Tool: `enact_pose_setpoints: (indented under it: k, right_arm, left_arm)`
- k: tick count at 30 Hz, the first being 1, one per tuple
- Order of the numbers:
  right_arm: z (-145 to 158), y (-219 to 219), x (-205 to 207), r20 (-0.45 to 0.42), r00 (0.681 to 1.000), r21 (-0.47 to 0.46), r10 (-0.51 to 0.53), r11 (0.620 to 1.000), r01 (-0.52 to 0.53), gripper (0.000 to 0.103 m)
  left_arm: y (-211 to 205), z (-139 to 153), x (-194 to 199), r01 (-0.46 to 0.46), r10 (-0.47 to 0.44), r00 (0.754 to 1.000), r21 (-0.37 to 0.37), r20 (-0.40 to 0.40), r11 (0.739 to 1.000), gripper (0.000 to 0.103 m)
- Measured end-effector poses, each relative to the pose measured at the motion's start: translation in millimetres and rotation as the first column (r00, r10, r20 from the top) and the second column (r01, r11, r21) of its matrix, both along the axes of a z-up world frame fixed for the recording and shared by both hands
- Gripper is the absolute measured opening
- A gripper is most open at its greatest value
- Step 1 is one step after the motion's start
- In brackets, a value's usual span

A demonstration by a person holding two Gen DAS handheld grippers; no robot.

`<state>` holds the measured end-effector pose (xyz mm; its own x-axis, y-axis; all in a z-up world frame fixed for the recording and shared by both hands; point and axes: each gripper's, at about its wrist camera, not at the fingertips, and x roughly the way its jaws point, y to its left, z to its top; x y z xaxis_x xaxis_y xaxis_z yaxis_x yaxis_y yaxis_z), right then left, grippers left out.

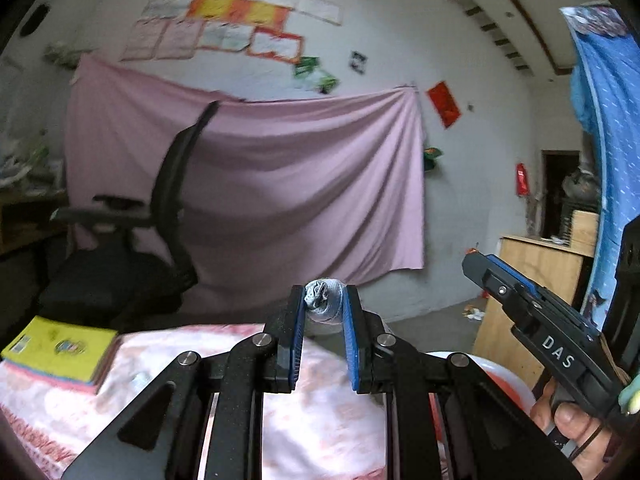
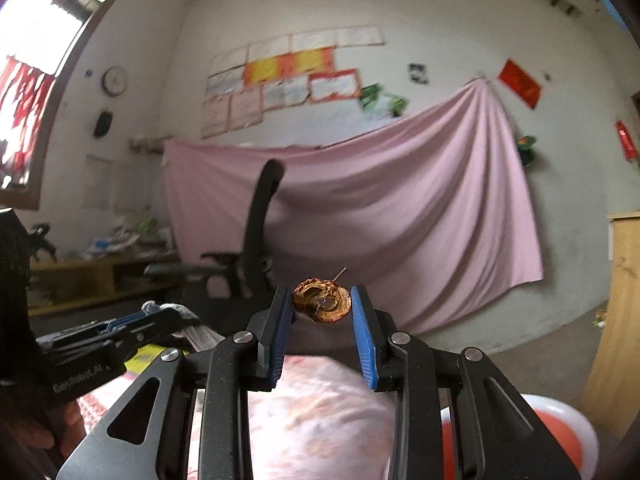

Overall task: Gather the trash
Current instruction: 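Carry nut shell and tissue over the red bin and open both tools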

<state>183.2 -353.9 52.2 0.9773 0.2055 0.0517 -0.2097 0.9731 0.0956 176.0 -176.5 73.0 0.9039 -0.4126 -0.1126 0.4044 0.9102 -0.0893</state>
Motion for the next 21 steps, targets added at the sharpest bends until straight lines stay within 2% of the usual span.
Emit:
enact_pose_setpoints:
  k: [6, 11, 16, 21]
  right_arm:
    - [2, -36, -2, -0.005, 0.996, 0.044, -0.090, 0.995, 0.090, 0.028]
    - [-3, -61, 2, -0.053, 0.988, 0.081, -0.148, 0.985, 0.152, 0.028]
    - [-12, -78, 10, -0.139, 0.971, 0.103, -0.193, 0.973, 0.208, 0.028]
    - [-20, -91, 17, -0.217, 0.952, 0.115, -0.216, 0.963, 0.245, 0.028]
  left_arm:
    - [-48, 4, 6, 0.085, -0.086, 0.996, 0.035, 0.035, 0.996, 0.015]
    - [-73, 0, 13, 0.128, -0.128, 0.992, 0.048, 0.012, 0.991, 0.015]
    - [-89, -5, 25, 0.191, -0.188, 0.980, 0.039, -0.070, 0.981, 0.015]
    - [-101, -16, 47, 0.260, -0.254, 0.944, 0.001, -0.211, 0.966, 0.015]
